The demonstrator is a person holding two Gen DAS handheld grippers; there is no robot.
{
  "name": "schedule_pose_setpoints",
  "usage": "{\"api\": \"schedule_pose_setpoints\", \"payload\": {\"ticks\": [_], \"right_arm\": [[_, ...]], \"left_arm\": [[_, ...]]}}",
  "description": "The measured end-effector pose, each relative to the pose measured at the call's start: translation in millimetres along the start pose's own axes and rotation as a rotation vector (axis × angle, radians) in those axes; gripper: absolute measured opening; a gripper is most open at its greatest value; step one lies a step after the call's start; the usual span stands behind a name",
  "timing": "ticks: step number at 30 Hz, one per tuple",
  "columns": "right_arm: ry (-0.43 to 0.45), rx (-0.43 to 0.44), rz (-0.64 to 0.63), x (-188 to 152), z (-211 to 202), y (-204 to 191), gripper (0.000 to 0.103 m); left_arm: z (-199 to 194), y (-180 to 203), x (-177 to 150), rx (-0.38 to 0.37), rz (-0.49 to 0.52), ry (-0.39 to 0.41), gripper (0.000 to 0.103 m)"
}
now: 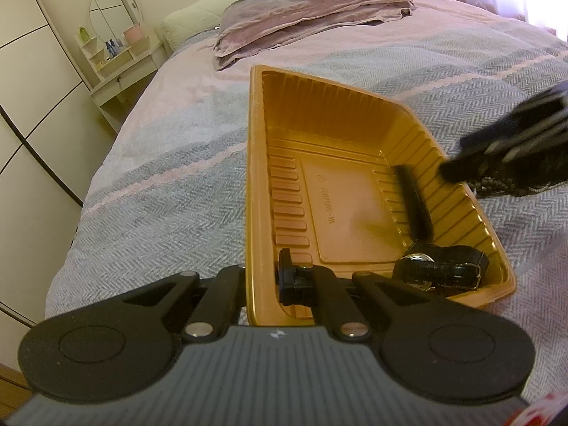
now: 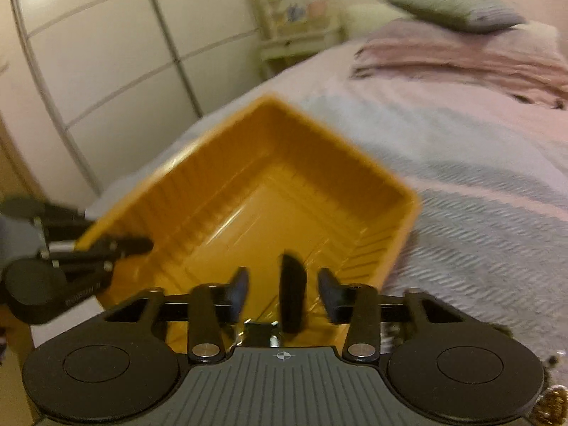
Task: Organize jewelry
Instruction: 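Carry the black case into the orange tray and release it, then grasp the brown bead necklace with the right tool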
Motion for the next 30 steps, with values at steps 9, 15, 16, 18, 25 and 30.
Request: {"api": "schedule_pose_setpoints", "payload": {"ticks": [9, 15, 16, 18, 25, 30], "right_arm": [[0.133, -0.263, 0.097, -21, -103, 107, 0.047], [0.119, -0.411, 0.201, -63, -148, 176, 0.047], [0.108, -0.422, 0.204, -69, -150, 182, 0.047], [0.071, -0.432, 0.198, -82, -149, 189, 0.047], [-0.014, -0.412, 0.115, -108, -125, 183, 0.044], [-0.095, -0.384, -0.081, -119, -103, 160, 0.033]], "left_arm": [[0, -1, 0, -0.001, -0.006, 0.004, 0.002], [-1, 0, 1, 0.005, -0.003, 0.004, 0.002], [-1, 1, 1, 0.006, -0.002, 0.005, 0.002], [-1, 1, 1, 0.008, -0.002, 0.003, 0.002], [-2, 2, 2, 0.012, 0.004, 0.0, 0.002], [-1, 2, 1, 0.013, 0.006, -0.003, 0.002]]}}
Point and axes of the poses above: each gripper's, at about its wrist camera, not at the fingertips, and z roughly the way its jaws point, y to its right, x to its top, the point moved 7 cm from there along z, roughly the way its jaws point, and after that the axes turned 2 degrees about z, right-handed, at the moved point
